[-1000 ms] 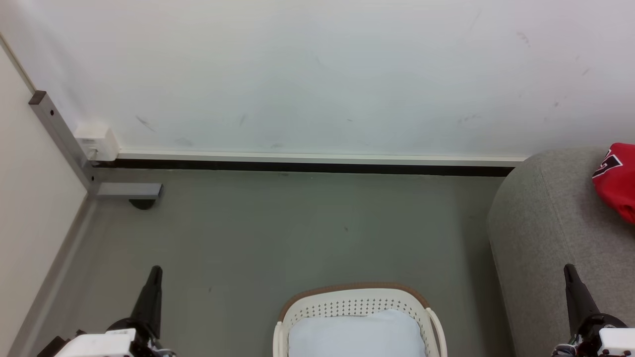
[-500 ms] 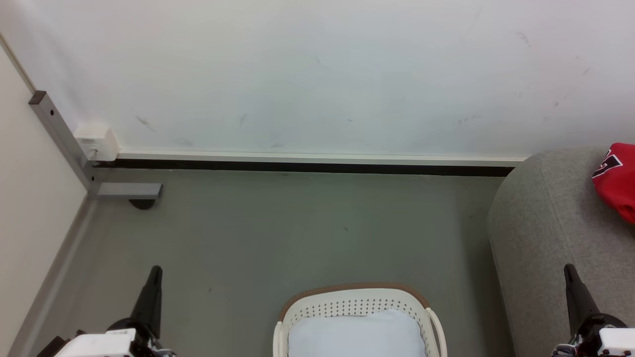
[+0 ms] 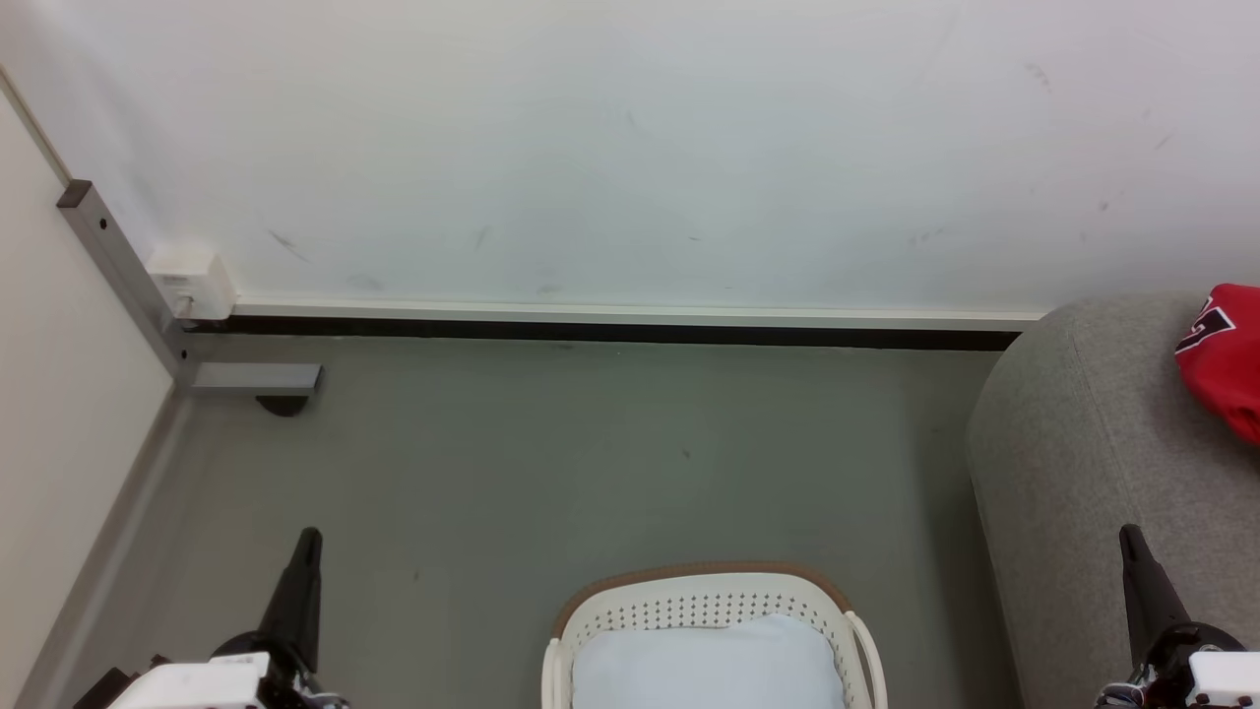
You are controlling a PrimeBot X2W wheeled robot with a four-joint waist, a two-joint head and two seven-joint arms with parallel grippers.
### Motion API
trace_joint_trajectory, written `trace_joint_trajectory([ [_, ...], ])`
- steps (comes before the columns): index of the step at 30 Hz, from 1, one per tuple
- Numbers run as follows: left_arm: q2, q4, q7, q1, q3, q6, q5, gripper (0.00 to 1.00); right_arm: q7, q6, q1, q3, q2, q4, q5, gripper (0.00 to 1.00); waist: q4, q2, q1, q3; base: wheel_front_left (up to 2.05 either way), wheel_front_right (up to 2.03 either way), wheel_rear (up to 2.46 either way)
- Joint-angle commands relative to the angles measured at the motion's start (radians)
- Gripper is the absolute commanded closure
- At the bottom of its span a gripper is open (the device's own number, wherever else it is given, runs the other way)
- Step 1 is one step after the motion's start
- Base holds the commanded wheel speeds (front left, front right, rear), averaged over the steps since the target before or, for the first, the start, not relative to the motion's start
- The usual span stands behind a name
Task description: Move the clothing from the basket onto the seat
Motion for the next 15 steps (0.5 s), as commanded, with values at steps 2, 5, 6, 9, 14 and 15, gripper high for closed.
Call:
trace_joint_trajectory([
  [2,0.007,-0.003,0.004,-0.009,0.002,-0.005,-0.013,1.0,0.002,-0.002,-0.012,-0.005,0.002,-0.005,-0.008,1.0,0.0,0.0,0.0,0.0,0.0,0.0,0.0],
  [5,0.007,-0.003,0.003,-0.009,0.002,-0.005,-0.013,1.0,0.002,-0.002,-0.012,-0.005,0.002,-0.005,-0.008,1.0,0.0,0.0,0.0,0.0,0.0,0.0,0.0],
  [6,0.007,-0.003,0.003,-0.009,0.002,-0.005,-0.013,1.0,0.002,-0.002,-0.012,-0.005,0.002,-0.005,-0.008,1.0,0.0,0.0,0.0,0.0,0.0,0.0,0.0],
  [9,0.007,-0.003,0.003,-0.009,0.002,-0.005,-0.014,1.0,0.002,-0.002,-0.012,-0.005,0.002,-0.005,-0.008,1.0,0.0,0.0,0.0,0.0,0.0,0.0,0.0],
  [14,0.007,-0.003,0.003,-0.009,0.002,-0.005,-0.014,1.0,0.003,-0.002,-0.012,-0.005,0.002,-0.005,-0.008,1.0,0.0,0.0,0.0,0.0,0.0,0.0,0.0],
  [15,0.007,-0.003,0.003,-0.009,0.002,-0.005,-0.014,1.0,0.003,-0.002,-0.012,-0.005,0.002,-0.005,-0.008,1.0,0.0,0.0,0.0,0.0,0.0,0.0,0.0],
])
